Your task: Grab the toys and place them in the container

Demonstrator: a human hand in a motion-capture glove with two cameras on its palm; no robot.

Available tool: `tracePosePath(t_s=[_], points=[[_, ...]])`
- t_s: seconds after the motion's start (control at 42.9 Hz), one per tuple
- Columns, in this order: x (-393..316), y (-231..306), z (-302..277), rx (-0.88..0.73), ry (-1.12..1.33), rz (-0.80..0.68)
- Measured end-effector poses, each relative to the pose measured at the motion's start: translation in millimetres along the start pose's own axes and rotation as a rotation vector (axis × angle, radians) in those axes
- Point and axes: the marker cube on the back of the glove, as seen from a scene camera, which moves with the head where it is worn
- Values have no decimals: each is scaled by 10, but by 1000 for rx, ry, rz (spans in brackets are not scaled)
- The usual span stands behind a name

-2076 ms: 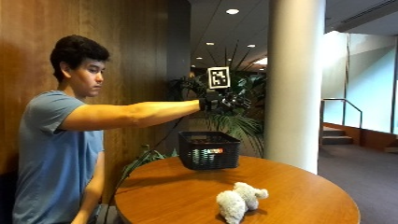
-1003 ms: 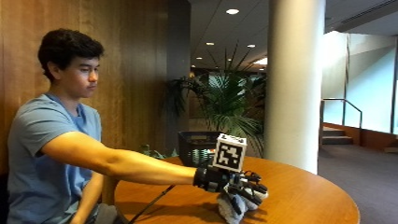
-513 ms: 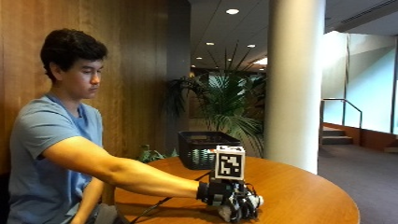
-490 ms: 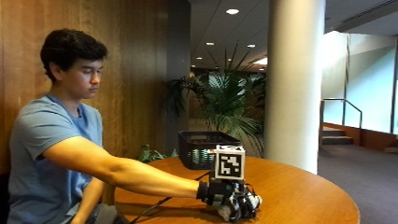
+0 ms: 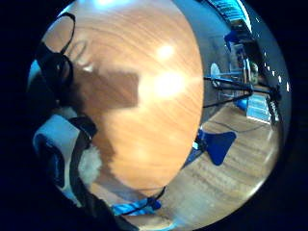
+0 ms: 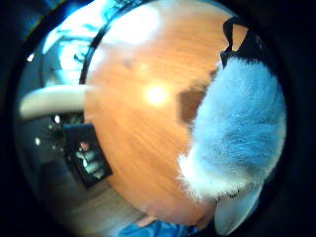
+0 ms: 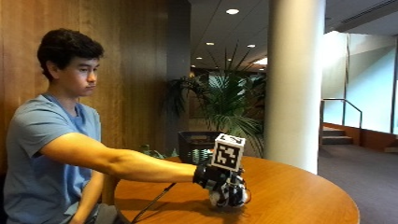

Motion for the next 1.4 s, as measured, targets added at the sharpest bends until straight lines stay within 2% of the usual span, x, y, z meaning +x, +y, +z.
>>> tracePosePath(t_s=[0.163,0.373,0.49,0.63,0.747,0.863,1.027,1.167,1.283,1.4], points=[[-215,111,-362,20,-7,7],[-519,353,-939,90,70,-80],[-759,502,-1298,136,46,-9],[-1041,787,-1650,189,105,-145],[-1378,1004,-1860,206,63,-242],[-1837,1199,-2093,246,-6,-208],[-2462,1453,-2269,292,16,-205],[-3110,1707,-2373,307,-86,-312],[-3334,1812,-2328,340,-3,-447],[-3729,1899,-2309,340,9,-395]])
